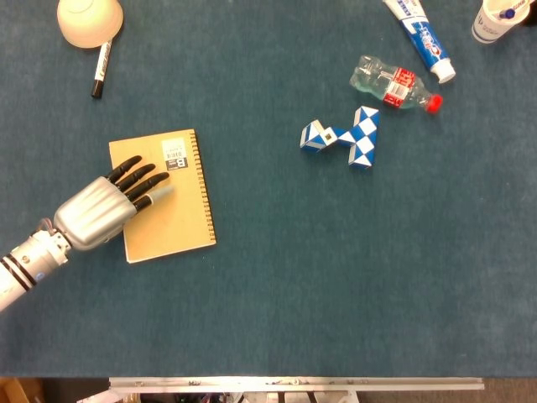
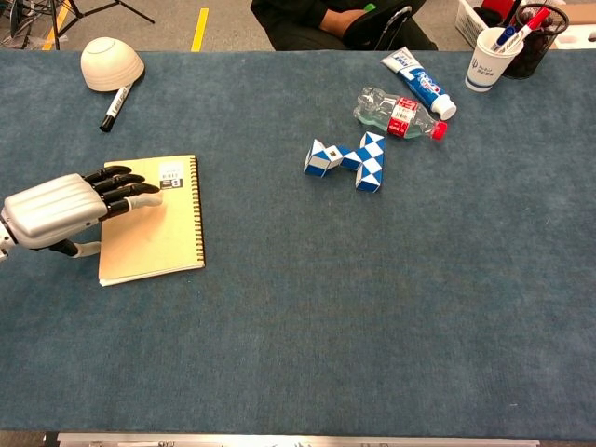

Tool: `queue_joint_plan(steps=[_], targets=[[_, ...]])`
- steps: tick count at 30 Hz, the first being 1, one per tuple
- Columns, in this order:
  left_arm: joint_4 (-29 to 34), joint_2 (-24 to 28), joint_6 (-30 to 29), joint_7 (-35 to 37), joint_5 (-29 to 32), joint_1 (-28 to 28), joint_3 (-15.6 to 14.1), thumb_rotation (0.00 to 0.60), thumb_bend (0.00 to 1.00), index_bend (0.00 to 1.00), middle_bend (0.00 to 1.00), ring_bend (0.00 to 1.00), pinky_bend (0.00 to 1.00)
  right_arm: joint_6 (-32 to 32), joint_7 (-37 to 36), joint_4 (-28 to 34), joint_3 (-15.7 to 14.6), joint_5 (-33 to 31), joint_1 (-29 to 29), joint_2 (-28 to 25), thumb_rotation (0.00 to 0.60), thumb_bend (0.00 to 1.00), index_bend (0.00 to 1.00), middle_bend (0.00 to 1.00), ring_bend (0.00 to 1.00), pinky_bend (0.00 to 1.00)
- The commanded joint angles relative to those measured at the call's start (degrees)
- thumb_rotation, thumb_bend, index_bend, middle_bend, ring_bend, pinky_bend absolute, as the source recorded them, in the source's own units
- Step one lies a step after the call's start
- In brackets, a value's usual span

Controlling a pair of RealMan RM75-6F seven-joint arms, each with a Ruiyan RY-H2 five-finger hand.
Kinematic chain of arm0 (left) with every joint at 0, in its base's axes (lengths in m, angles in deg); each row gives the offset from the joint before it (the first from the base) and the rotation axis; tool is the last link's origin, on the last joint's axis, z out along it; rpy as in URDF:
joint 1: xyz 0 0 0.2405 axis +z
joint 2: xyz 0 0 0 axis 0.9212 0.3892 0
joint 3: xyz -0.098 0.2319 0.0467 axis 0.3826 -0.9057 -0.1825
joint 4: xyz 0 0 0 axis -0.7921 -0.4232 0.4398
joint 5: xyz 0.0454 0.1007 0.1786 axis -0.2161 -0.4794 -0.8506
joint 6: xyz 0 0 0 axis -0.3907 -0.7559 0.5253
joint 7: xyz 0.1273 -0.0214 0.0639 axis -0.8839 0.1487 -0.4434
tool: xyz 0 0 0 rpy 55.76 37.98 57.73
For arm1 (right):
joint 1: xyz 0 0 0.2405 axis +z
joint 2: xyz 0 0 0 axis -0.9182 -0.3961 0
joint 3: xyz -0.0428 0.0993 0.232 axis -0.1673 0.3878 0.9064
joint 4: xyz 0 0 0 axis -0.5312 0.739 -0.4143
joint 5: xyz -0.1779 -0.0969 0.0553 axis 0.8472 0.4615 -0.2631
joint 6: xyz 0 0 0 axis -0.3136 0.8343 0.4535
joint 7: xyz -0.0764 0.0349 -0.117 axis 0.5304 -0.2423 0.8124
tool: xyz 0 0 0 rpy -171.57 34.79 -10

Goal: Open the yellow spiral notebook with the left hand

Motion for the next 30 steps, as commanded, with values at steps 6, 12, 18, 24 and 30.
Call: queue_joint_plan(steps=[6,12,18,24,30], targets=[[1.35,-0.37,0.23,1.03,1.06,-0.54,0.81,0.600,0.23,0.07,0.05,0.01,0.00,-0.49,-0.36,-0.21,0.10,0.02,-0.27,-0.15,0.600,0.35,0.09,0.10,0.00,0.00],[2.70,-0.81,0.92,1.66,2.14,-0.80,1.49,0.600,0.31,0.08,0.05,0.01,0.00,-0.80,-0.77,-0.57,0.21,-0.11,-0.49,-0.06,0.600,0.35,0.09,0.10,0.00,0.00],[4.26,-1.25,1.33,1.77,3.48,-0.96,2.59,0.600,0.42,0.08,0.05,0.01,0.00,-1.46,-1.30,-0.85,0.36,-0.09,-0.81,-0.13,0.600,0.35,0.09,0.10,0.00,0.00],[7.59,-0.87,2.87,2.07,5.08,-1.23,3.50,0.600,0.49,0.11,0.05,0.01,0.00,-1.59,-1.79,-1.45,0.40,-0.12,-0.92,0.15,0.600,0.35,0.09,0.10,0.00,0.00],[12.05,0.25,3.41,0.91,6.41,-1.55,4.74,0.600,0.61,0.27,0.05,0.01,0.00,-1.72,-2.20,-1.80,0.64,-0.01,-0.82,0.28,0.600,0.35,0.09,0.10,0.00,0.00]])
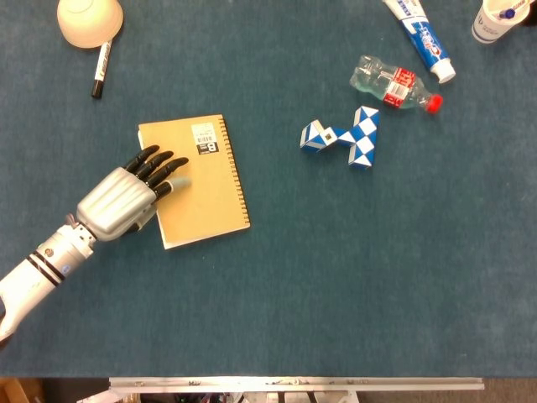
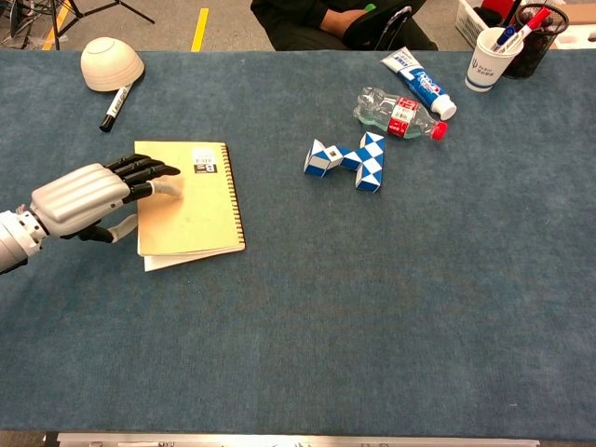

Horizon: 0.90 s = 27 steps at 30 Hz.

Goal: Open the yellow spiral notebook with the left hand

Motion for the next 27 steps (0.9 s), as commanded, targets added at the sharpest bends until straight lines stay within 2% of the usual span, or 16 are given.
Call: queue_joint_plan(steps=[1,7,12,16,27], targets=[[2.52,0.75,0.36,-0.86,1.06,-0.18,0.98,0.600,0.63,0.30,0.05,0.01,0.00,-0.08,-0.15,-0.09,0.06,0.12,0.03,0.04,0.600,0.35,0.09,0.10,0.00,0.00],[7.98,2.61,1.74,-2.37,2.96,-0.38,2.28,0.600,0.65,0.48,0.07,0.01,0.00,-0.17,-0.76,-0.60,0.19,0.09,0.04,0.27,0.600,0.35,0.09,0.10,0.00,0.00],[11.57,4.82,1.74,-4.68,3.83,-0.08,2.89,0.600,0.65,0.59,0.11,0.01,0.00,0.05,-1.30,-1.12,0.33,0.07,0.27,0.56,0.600,0.35,0.09,0.10,0.00,0.00],[13.07,7.42,0.97,-6.93,4.13,0.85,2.73,0.600,0.65,0.62,0.13,0.01,0.00,0.38,-1.35,-1.18,0.40,0.35,0.64,0.75,0.600,0.35,0.09,0.10,0.00,0.00],[14.93,17.08,-3.48,-15.59,4.01,4.94,1.62,0.600,0.65,0.63,0.13,0.01,0.00,0.84,-1.37,-1.33,0.23,0.94,1.13,1.31,0.600,0.35,0.09,0.10,0.00,0.00]])
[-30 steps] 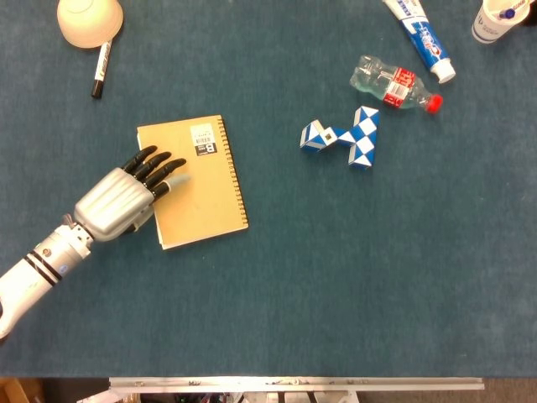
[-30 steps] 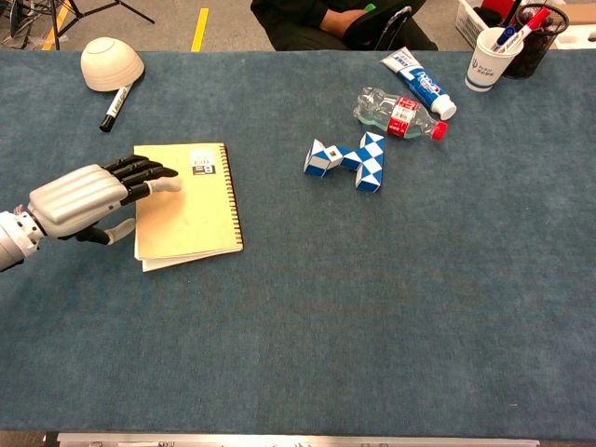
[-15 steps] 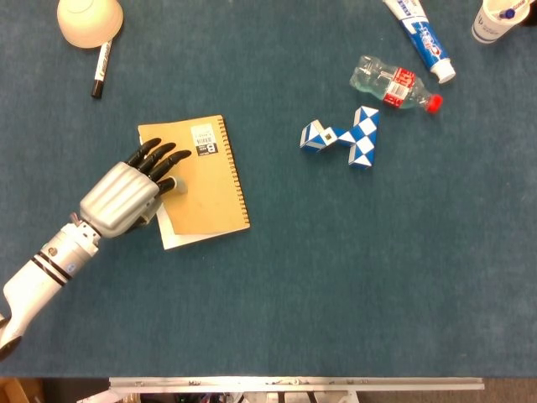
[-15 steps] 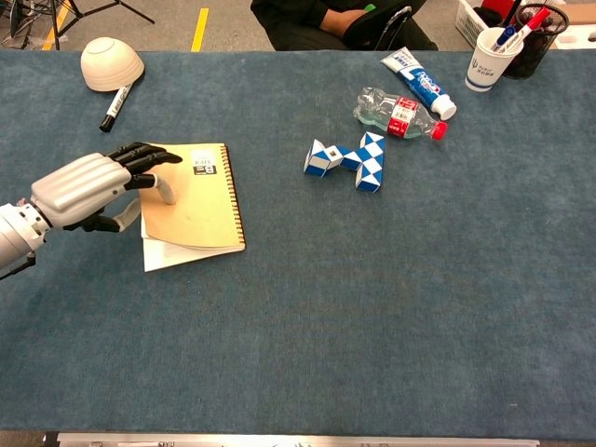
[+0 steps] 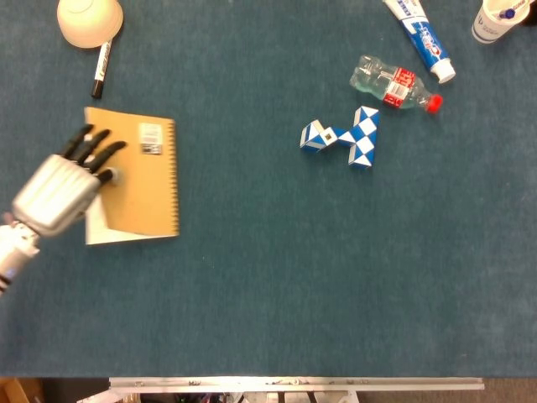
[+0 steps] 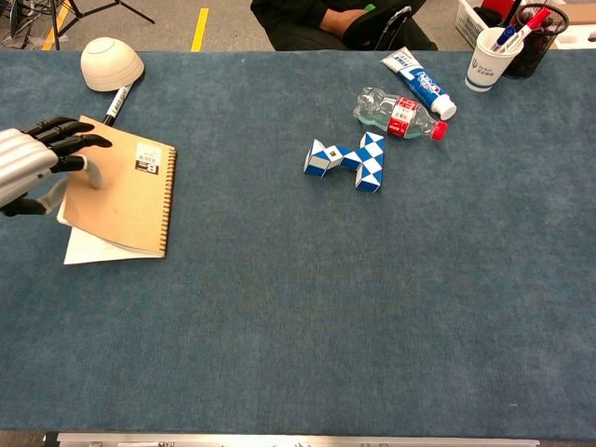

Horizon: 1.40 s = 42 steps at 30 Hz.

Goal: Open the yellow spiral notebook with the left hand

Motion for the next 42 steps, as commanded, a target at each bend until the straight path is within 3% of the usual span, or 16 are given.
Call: queue_joint_plan(steps=[1,11,17,23,29,35,42], targets=[[1.27,3.20,-2.46,-4.62,-0.46,1.65,-0.18,0.600,0.65,0.63,0.13,0.01,0.00,-0.20,-0.07,-0.09,-0.06,0.08,-0.09,0.08,0.600,0.35,0.09,0.10,0.00,0.00],[11.69,7.37,-3.03,-15.34,-5.94,0.60,-0.54,0.600,0.65,0.62,0.13,0.01,0.00,-1.10,-1.14,-1.02,-0.38,-0.03,-0.83,0.21,0.600,0.35,0.09,0.10,0.00,0.00],[19.91,7.34,2.80,-22.83,-8.50,-2.92,0.29,0.600,0.65,0.60,0.13,0.01,0.00,-1.57,-2.45,-2.11,-0.39,-0.48,-1.33,0.19,0.600,0.35,0.09,0.10,0.00,0.00],[25.36,5.11,10.15,-26.04,-6.69,-5.78,1.83,0.600,0.65,0.57,0.13,0.01,0.00,-1.78,-3.73,-3.04,-0.31,-0.99,-1.65,0.31,0.600,0.35,0.09,0.10,0.00,0.00],[26.90,2.42,14.60,-27.97,-3.68,-6.99,3.29,0.600,0.65,0.45,0.12,0.00,0.00,-1.54,-4.66,-3.87,-0.22,-1.42,-1.70,0.47,0.600,0.35,0.09,0.10,0.00,0.00],[29.93,1.81,16.29,-28.35,-0.61,-6.68,3.78,0.600,0.65,0.24,0.12,0.00,0.00,-1.42,-5.50,-4.56,-0.13,-1.61,-1.69,0.73,0.600,0.35,0.09,0.10,0.00,0.00],[33.37,3.34,14.45,-26.50,0.51,-5.27,3.44,0.600,0.64,0.16,0.11,0.00,0.00,-0.89,-6.11,-5.13,-0.11,-1.47,-1.34,0.82,0.600,0.35,0.09,0.10,0.00,0.00]])
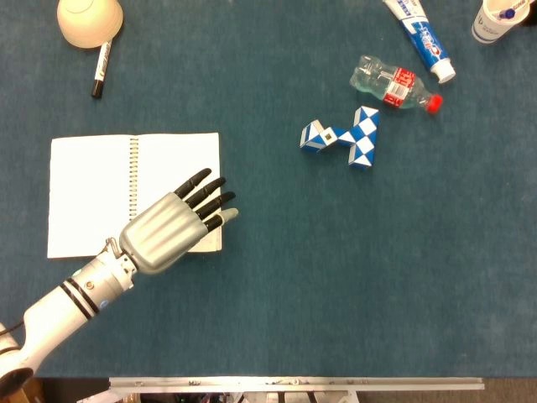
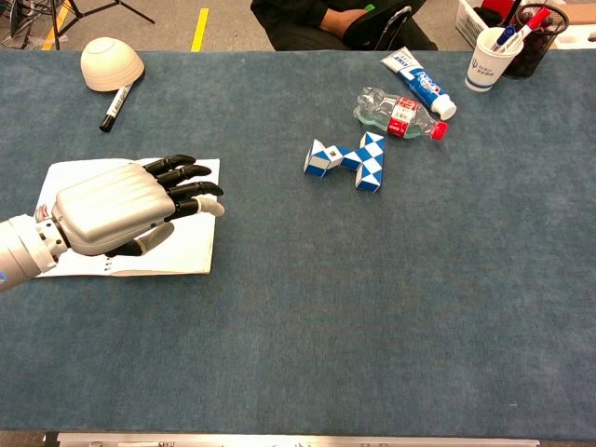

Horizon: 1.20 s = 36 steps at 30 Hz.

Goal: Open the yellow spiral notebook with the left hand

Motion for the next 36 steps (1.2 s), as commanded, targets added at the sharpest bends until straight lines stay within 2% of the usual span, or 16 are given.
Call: queue_joint_plan(steps=[1,6,13,17,25,33,36], targets=[[1.09,1.38,-2.32,-0.10,0.23,1.29,-0.02,0.600,0.64,0.16,0.11,0.00,0.00,0.23,0.02,0.05,0.01,0.04,0.14,-0.16,0.600,0.35,0.09,0.10,0.00,0.00],[1.02,3.35,-8.37,1.85,2.48,5.39,0.28,0.600,0.64,0.16,0.11,0.00,0.00,1.19,0.91,0.97,-0.08,0.16,0.63,-0.88,0.600,0.35,0.09,0.10,0.00,0.00],[-0.92,6.39,-17.84,9.45,8.93,13.03,1.60,0.600,0.64,0.14,0.10,0.00,0.00,3.02,2.96,2.83,-0.38,0.60,1.66,-1.42,0.600,0.35,0.09,0.10,0.00,0.00],[-2.14,7.93,-20.64,13.35,12.40,16.31,2.29,0.600,0.62,0.11,0.09,0.00,0.00,3.61,3.86,3.93,-0.44,1.20,2.27,-1.66,0.600,0.35,0.09,0.10,0.00,0.00],[-3.30,10.14,-25.62,19.26,17.05,23.07,2.58,0.598,0.51,0.10,0.07,0.00,0.00,4.39,6.43,6.24,-0.78,1.98,2.92,-2.15,0.600,0.35,0.09,0.10,0.00,0.00],[-5.80,9.09,-31.07,24.63,18.18,29.22,2.88,0.593,0.50,0.10,0.06,0.00,0.00,4.37,7.27,7.34,-0.82,2.03,3.08,-2.33,0.600,0.35,0.09,0.10,0.00,0.00],[-6.58,8.67,-31.34,25.02,18.24,30.05,3.13,0.595,0.50,0.10,0.06,0.00,0.00,4.56,7.47,7.51,-0.85,2.14,3.26,-2.30,0.600,0.35,0.09,0.10,0.00,0.00]])
